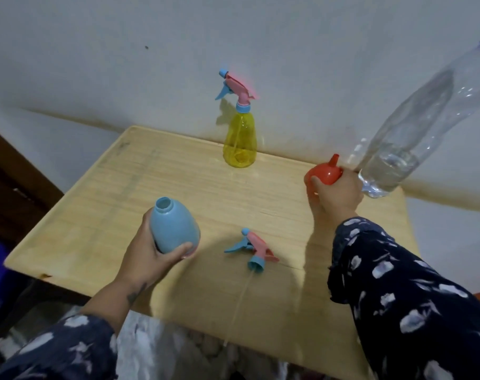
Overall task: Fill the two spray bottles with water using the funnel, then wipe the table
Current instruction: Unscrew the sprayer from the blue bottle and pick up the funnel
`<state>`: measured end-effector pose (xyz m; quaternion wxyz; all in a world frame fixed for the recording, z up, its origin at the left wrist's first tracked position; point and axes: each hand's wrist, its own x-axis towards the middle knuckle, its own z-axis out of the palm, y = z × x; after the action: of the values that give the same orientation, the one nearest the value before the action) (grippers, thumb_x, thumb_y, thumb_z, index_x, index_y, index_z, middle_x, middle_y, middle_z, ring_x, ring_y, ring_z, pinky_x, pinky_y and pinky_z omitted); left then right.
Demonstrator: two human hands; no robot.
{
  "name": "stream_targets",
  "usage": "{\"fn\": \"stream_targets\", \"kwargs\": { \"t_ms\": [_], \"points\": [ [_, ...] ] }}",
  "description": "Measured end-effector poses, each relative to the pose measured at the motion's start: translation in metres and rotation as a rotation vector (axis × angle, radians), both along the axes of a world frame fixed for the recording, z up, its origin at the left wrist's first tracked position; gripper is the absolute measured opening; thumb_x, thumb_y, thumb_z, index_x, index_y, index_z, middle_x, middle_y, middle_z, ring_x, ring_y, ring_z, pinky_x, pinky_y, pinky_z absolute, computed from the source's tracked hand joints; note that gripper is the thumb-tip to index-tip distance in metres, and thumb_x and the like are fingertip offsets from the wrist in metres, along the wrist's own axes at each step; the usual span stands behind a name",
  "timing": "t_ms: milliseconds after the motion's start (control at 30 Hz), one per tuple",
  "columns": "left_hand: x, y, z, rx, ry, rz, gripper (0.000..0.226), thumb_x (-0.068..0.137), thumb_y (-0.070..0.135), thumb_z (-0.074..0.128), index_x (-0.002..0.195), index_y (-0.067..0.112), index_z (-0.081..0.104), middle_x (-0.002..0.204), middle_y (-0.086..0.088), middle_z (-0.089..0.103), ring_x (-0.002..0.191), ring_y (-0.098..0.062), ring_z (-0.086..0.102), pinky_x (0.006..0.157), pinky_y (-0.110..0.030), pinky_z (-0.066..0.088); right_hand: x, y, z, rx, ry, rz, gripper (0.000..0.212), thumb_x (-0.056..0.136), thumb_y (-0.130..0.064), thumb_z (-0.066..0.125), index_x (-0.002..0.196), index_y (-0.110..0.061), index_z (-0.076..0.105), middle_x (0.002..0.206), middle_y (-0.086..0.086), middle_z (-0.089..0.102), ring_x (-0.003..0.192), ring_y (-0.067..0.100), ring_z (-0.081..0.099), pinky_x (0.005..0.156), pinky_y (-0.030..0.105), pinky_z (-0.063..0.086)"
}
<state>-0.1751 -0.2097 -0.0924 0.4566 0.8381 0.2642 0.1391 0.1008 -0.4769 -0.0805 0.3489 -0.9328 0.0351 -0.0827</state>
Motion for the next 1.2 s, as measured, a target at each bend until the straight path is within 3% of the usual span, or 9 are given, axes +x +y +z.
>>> {"fn": "stream_targets", "kwargs": {
  "t_ms": [100,200,400,600,700,867,1000,1200],
  "points": [
    [0.000,0.000,0.000,-0.009,0.002,-0.008,0.092,0.064,0.025,0.089,0.132,0.041,0.030,0.120,0.007,0.054,0.103,-0.013,0.055,0.080,-0.030,0.044,-0.023,0.010,0.015,0.083,0.059,0.090,0.070,0.073,-0.044,0.073,0.132,-0.016,0.046,0.127,0.007,0.039,0.103,0.024,0.051,0.101,0.034,0.041],
    [0.000,0.000,0.000,-0.025,0.004,-0.016,0.095,0.064,0.024,0.089,0.137,0.035,0.029,0.122,0.005,0.053,0.105,-0.017,0.055,0.082,-0.033,0.044,-0.055,0.027,0.034,0.198,0.092,0.183,0.069,0.075,-0.035,0.077,0.133,-0.015,0.045,0.127,0.007,0.032,0.092,0.016,0.045,0.088,0.022,0.040],
    [-0.004,0.003,0.011,-0.055,-0.010,-0.058,0.101,0.061,0.034,0.090,0.135,0.037,0.021,0.135,0.005,0.042,0.114,-0.019,0.050,0.083,-0.031,0.046,-0.121,0.067,0.065,0.336,0.059,0.335,0.056,0.065,-0.026,0.084,0.104,-0.021,0.044,0.112,0.005,0.045,0.084,0.013,0.048,0.061,0.017,0.038],
    [-0.010,0.014,0.028,-0.052,-0.125,-0.116,0.069,0.073,0.025,0.083,0.120,0.038,0.035,0.123,0.008,0.051,0.108,-0.014,0.051,0.084,-0.027,0.042,-0.167,0.108,0.101,0.396,0.060,0.527,0.041,0.072,-0.019,0.079,0.105,-0.017,0.054,0.108,0.008,0.050,0.082,0.012,0.054,0.066,0.018,0.047],
    [-0.011,0.021,0.032,-0.086,-0.106,-0.173,0.066,0.074,0.022,0.082,0.123,0.032,0.039,0.120,0.006,0.052,0.105,-0.018,0.054,0.085,-0.032,0.047,-0.184,0.126,0.120,0.334,0.120,0.627,0.046,0.075,-0.021,0.078,0.105,-0.017,0.043,0.100,0.005,0.047,0.082,0.019,0.051,0.073,0.032,0.048],
    [-0.009,0.028,0.034,-0.154,-0.068,-0.238,0.063,0.077,0.018,0.079,0.119,0.036,0.037,0.120,0.004,0.052,0.102,-0.019,0.055,0.080,-0.032,0.050,-0.207,0.142,0.140,0.210,0.207,0.741,0.043,0.077,-0.014,0.075,0.098,-0.014,0.038,0.091,-0.005,0.044,0.066,-0.011,0.058,0.052,0.011,0.042],
    [-0.008,0.032,0.033,-0.211,-0.043,-0.256,0.063,0.076,0.019,0.080,0.118,0.038,0.037,0.120,0.004,0.053,0.103,-0.021,0.058,0.082,-0.041,0.056,-0.220,0.154,0.145,0.005,0.234,0.735,0.055,0.074,-0.029,0.076,0.107,-0.022,0.033,0.101,0.009,0.051,0.086,0.025,0.055,0.073,0.039,0.053],
    [-0.007,0.038,0.032,-0.231,-0.021,-0.306,0.066,0.076,0.022,0.080,0.124,0.037,0.037,0.121,0.001,0.054,0.102,-0.022,0.060,0.076,-0.039,0.058,-0.233,0.169,0.152,-0.260,0.258,0.689,0.060,0.072,-0.033,0.075,0.110,-0.019,0.030,0.106,0.013,0.047,0.089,0.028,0.047,0.063,0.032,0.044]
  ]
}}
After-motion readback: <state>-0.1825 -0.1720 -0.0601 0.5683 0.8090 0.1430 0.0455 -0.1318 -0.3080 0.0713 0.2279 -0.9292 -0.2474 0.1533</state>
